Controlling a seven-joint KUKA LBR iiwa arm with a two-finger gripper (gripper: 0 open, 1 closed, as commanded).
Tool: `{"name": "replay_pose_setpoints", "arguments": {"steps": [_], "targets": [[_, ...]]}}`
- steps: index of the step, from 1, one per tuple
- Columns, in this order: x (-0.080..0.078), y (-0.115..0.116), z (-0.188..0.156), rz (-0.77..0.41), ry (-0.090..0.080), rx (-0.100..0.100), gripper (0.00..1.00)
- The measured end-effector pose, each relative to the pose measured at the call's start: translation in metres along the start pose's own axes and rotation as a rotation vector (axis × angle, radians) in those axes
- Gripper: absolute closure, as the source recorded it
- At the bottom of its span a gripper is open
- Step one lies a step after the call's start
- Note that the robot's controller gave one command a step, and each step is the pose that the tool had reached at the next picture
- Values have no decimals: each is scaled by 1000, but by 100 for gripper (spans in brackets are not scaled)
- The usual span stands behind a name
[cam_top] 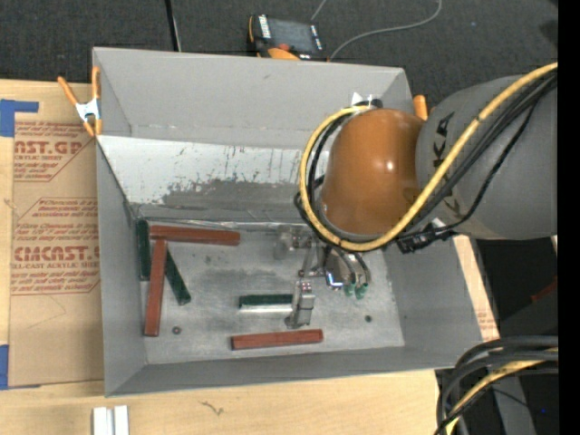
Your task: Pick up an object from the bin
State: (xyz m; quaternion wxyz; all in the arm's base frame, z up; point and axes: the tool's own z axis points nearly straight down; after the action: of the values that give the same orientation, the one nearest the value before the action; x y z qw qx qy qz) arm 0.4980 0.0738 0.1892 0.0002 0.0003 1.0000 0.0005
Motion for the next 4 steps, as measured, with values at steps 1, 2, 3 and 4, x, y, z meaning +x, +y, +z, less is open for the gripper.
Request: {"name": "replay_pose_setpoints", "arguments": {"steps": [1,2,3,4], "targets": [[-4,-16,123,23,8,1,0],[-7,-15,116,21,4,-1,100],[-16,-9,116,-423,4,-4,100],[-24,-16,-15,-511,-9,2,100]]}}
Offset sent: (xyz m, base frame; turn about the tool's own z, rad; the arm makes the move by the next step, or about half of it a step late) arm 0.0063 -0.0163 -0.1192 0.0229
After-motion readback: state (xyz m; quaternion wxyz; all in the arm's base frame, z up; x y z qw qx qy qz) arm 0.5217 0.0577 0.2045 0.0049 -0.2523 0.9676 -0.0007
